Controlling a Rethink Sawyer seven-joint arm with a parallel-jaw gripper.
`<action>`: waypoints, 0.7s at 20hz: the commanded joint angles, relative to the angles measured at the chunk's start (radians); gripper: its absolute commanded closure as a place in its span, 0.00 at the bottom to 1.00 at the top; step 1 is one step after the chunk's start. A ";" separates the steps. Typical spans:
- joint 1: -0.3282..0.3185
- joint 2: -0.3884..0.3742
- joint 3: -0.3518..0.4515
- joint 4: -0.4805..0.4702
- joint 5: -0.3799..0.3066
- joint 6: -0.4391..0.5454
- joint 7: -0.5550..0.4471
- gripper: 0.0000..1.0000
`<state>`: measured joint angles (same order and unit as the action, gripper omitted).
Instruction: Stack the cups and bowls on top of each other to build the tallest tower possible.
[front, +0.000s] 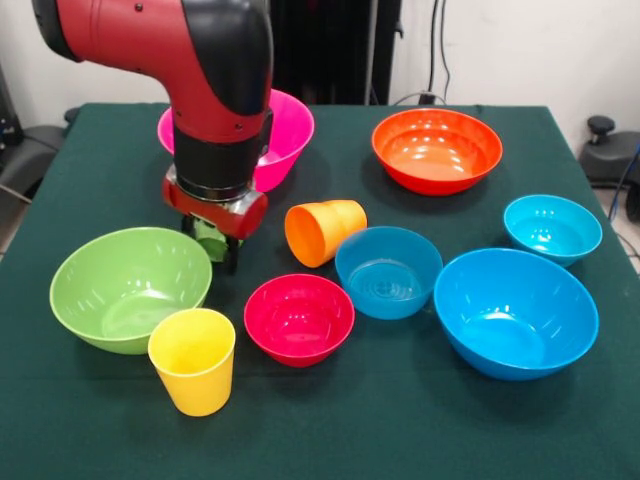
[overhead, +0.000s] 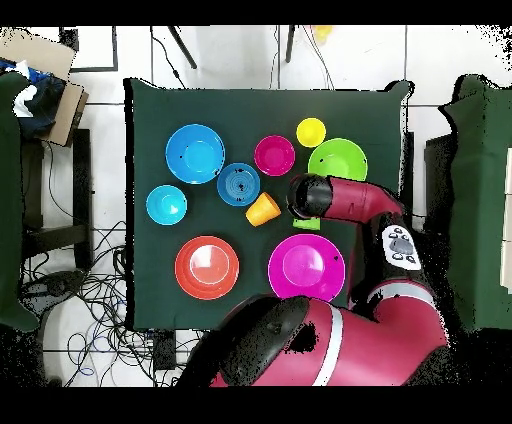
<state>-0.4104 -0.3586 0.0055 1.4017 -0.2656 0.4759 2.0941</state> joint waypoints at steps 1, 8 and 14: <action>0.018 0.018 0.149 0.079 -0.043 0.076 -0.122 0.00; 0.056 0.004 0.159 0.125 -0.006 0.062 -0.032 0.00; 0.099 -0.053 0.143 0.182 0.031 0.095 0.028 0.00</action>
<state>-0.3626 -0.3720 0.0431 1.4805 -0.2613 0.4761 2.0941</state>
